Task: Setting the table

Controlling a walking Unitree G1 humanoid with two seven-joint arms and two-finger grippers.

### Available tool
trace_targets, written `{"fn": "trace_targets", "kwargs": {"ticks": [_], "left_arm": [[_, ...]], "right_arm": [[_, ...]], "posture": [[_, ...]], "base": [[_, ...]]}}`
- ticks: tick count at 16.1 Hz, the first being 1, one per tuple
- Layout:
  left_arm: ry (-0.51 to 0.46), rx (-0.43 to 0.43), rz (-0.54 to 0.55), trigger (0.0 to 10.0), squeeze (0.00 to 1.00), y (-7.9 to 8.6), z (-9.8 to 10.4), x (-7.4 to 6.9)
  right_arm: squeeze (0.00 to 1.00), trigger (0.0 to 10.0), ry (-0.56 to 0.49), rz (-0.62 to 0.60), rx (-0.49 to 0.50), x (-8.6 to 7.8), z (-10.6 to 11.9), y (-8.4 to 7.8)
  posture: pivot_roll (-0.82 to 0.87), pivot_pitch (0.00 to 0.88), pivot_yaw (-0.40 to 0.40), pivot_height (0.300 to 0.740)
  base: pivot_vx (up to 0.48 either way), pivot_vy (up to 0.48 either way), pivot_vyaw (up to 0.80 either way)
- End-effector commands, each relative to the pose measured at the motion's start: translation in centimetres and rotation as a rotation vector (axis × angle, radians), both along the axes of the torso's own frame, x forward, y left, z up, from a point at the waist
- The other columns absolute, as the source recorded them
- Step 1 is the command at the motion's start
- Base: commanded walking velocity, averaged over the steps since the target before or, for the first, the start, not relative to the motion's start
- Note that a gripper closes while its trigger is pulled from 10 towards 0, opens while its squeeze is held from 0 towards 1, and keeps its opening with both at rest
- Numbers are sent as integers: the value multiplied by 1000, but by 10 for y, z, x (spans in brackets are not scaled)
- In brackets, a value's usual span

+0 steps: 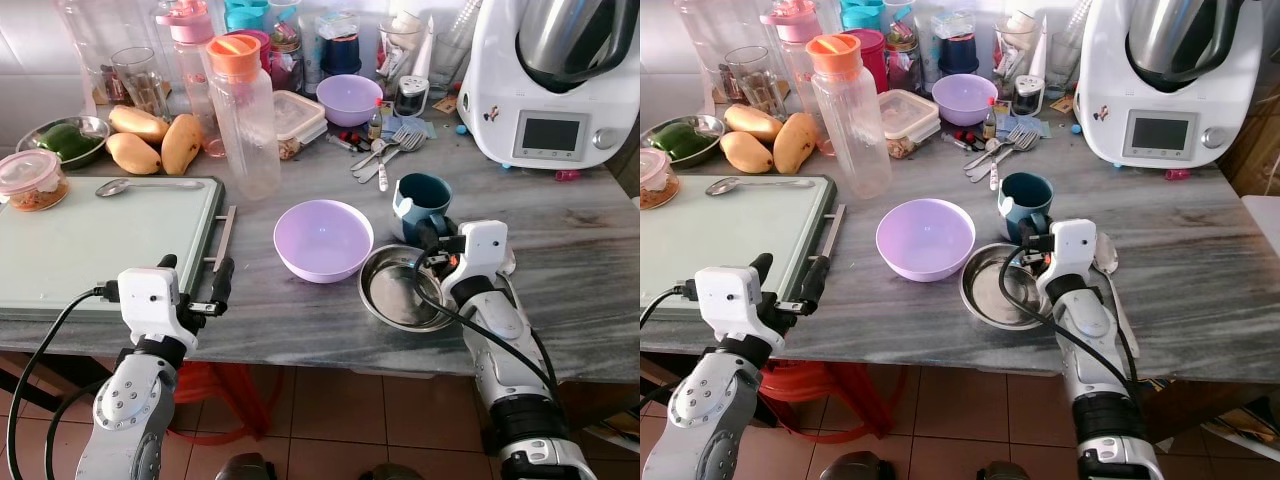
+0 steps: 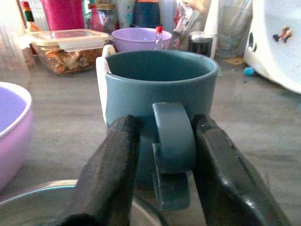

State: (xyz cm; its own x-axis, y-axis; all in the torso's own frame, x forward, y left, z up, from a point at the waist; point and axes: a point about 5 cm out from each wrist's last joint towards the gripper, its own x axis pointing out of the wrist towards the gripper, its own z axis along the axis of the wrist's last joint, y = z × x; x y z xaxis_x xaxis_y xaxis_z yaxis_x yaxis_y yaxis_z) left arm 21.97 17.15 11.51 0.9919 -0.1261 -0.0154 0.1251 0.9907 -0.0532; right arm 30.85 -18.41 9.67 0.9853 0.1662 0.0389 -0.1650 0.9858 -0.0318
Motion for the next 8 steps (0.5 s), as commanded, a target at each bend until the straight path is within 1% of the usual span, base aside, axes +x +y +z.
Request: {"fn": "trace_targets", "kwargs": {"ticks": [1,5,8], "left_arm": [[-12,6,-6,10000,0,0,4,1],[-14,1,-9,10000,0,-2,2,5],[-18,-3,-8,10000,0,-3,2,7]], "right_arm": [[1000,10000,-54,-17,-19,1,10,-2],[1000,10000,-95,-35,-41,-4,17,-2],[1000,10000,-92,-37,-46,-6,15,0]], "posture": [[83,2,46,740],[69,0,41,740],[66,0,35,740]], "base": [[0,0,0],[0,0,0],[0,0,0]]}}
